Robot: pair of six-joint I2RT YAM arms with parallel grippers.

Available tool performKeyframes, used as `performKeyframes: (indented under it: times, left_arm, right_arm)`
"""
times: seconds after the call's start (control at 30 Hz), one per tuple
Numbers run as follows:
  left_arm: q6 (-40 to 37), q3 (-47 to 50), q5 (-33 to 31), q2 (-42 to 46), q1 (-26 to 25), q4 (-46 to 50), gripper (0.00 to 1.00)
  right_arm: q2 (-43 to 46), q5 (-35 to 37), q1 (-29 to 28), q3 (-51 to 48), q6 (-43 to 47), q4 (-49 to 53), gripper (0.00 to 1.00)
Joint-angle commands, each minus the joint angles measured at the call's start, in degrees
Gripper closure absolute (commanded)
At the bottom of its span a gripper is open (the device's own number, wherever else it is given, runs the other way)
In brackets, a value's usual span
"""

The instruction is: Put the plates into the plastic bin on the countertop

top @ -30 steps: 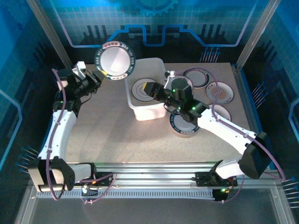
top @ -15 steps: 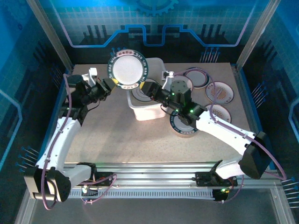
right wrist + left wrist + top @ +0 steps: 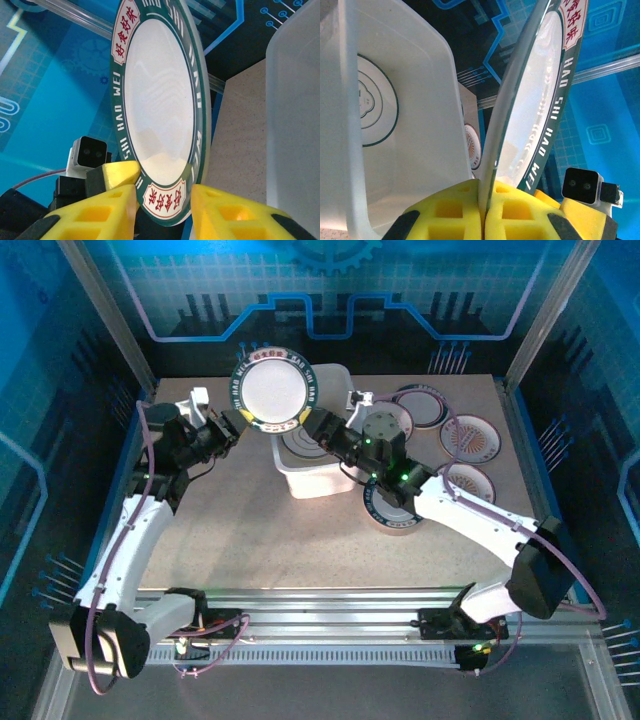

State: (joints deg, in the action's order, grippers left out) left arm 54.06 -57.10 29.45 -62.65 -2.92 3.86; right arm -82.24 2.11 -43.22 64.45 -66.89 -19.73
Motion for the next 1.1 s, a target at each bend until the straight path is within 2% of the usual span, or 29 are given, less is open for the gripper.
performKeyframes:
  times: [0.0,0.3,0.53,0.93,1.07]
  left_arm:
    - [0.64,0.15,0.25,2.4,-0.6,-1.6,1.0]
    - [-0.41,-0.29,-0.59,2.54,-0.62,-0.43,1.0]
    - [-0.44,-0.21,-0.4,2.54,-1.17,-0.43,1.0]
    - [-0.54,0.08,-0.52,2.54,-1.92,-0.17,1.0]
    - [-1.15,-0.01,-0.76,2.44,-2.0,0.57,1.0]
  right_arm:
    - [-0.62,0.96,-0.82,-1.17,-1.45,-3.07,0.63]
    - [3.28,3.39,-0.99,-4.64,-0.95,-0.89,0.54]
    - [1.38,3.12,-1.0,-2.87,-0.61,-1.78,0.54]
    - [-4.62,1.79,-1.05,-0.09,-4.97,-7.79,0.64]
    - [-5.13,1.72,-1.04,0.07,-5.98,-8.55,0.75]
